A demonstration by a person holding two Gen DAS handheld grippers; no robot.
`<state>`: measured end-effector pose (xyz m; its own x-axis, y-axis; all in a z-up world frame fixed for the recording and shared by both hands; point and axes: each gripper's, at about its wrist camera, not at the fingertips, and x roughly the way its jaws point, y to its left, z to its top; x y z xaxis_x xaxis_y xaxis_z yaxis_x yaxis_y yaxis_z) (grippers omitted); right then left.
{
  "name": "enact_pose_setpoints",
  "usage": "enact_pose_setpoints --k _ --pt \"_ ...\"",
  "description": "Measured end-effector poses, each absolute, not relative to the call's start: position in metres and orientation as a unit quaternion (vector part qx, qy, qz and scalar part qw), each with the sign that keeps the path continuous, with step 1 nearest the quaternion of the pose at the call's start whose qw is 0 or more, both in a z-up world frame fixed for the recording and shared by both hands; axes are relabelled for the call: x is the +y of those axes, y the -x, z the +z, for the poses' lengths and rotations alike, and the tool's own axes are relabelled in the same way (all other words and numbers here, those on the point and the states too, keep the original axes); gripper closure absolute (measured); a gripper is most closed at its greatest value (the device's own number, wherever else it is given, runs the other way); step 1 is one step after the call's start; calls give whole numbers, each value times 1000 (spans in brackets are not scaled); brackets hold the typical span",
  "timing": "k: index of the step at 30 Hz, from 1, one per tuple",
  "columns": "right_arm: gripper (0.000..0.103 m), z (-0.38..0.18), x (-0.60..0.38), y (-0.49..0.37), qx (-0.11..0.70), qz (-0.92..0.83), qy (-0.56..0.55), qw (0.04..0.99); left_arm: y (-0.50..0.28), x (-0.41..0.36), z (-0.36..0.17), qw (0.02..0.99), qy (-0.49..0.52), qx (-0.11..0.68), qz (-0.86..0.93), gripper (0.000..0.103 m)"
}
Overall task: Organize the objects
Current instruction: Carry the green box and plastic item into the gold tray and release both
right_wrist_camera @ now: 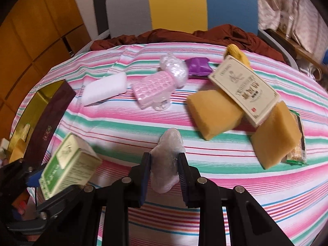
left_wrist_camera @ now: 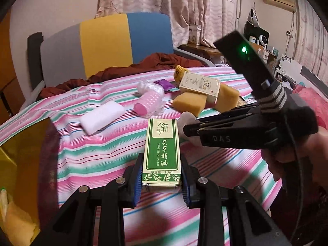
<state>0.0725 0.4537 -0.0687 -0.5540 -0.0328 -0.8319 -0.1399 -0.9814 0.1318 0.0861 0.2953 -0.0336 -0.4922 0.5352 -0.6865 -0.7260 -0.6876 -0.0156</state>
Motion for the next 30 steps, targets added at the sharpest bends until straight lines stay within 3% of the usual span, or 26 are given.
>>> enact_pose_setpoints --k 24,30 --pt "76 -57 396 -78 50 904 424 -38 -49 103 -6 241 360 -28 901 72" --pt "76 -48 362 -81 80 905 411 -70 -15 57 -4 189 363 -61 911 72"
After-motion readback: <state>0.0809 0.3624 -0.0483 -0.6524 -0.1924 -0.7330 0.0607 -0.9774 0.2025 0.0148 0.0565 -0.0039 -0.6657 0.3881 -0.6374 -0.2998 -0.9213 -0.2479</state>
